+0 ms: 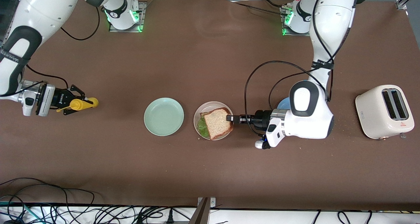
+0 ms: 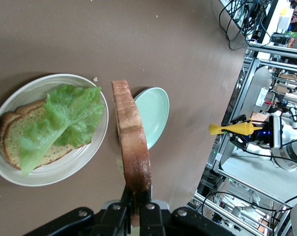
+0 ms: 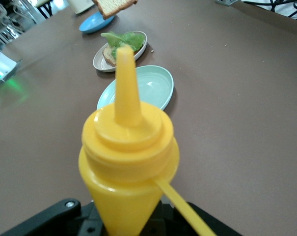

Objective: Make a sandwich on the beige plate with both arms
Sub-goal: 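Carry the toast toward the beige plate while the right gripper withdraws mustard, then lower the toast onto the lettuce with the left gripper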

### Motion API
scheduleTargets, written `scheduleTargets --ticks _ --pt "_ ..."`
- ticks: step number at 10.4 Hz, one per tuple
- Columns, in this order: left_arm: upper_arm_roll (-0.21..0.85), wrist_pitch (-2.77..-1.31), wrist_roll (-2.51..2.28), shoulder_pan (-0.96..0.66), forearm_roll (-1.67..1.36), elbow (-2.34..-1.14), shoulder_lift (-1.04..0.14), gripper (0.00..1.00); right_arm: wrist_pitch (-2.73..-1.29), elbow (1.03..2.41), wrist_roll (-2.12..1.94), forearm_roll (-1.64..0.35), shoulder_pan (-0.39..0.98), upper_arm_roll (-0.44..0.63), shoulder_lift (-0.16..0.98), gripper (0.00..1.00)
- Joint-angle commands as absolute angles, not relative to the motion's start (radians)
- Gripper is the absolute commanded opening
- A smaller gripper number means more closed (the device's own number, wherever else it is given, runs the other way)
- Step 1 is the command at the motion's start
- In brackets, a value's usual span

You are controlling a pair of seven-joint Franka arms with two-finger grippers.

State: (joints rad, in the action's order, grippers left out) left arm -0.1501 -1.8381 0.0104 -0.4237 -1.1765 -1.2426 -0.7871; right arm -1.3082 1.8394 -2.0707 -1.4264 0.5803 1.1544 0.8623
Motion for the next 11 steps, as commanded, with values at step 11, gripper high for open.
scheduleTargets --ticks 11 --pt "-0.160 -1.977 0.041 -0.552 -1.226 -1.345 -0.813 0.00 -1.359 1.766 -2.327 -1.465 0.290 0.874 0.933 0.00"
